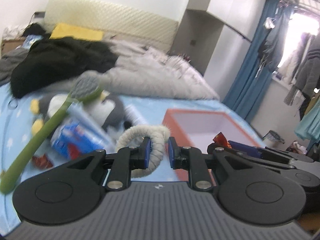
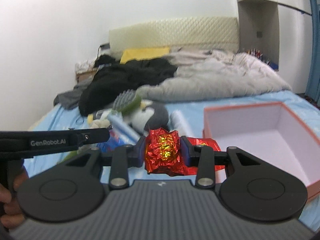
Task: Organize soft objects
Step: 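Carry rope ring in left gripper and red packets in right gripper over pink box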
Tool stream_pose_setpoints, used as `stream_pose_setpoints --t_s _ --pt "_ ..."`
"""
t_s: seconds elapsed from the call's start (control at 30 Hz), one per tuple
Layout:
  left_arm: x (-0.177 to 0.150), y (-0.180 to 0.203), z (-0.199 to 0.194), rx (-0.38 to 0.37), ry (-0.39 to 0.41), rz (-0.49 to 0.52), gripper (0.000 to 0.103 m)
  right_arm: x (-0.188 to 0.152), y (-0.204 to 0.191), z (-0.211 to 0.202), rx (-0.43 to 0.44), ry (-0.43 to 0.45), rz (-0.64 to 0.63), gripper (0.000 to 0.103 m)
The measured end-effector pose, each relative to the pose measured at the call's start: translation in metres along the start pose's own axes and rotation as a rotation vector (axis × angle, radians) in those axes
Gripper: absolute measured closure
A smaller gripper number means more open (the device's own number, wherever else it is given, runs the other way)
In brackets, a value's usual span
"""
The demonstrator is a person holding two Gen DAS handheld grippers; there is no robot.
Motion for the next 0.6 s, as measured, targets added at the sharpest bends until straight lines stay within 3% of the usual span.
stream_pose_setpoints --t_s 0.17,0.33,0.6 --pt "0.036 0.034 0.009 -0.081 0.050 0.031 0.081 0.034 0.020 -0.013 -0.046 0.084 -0.016 0.063" --pt "0.064 0.074 0.029 -0.158 0.052 0.065 0.081 0.066 0.047 -0.024 -0.114 0.138 -0.020 0.063" --pt "0.079 0.125 0.096 -0.238 -0.045 0.113 0.081 0.084 0.103 -0.007 -0.223 0.065 0.056 0.063"
Point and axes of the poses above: each gripper's, at about its wrist camera, not at the fingertips, and z roughly the way its jaws point, y to its right, x to its top, the point moved 1 cm from there along z, roughly the way its jaws point, and after that the axes turned 6 degrees about y, right-handed, at the moved point
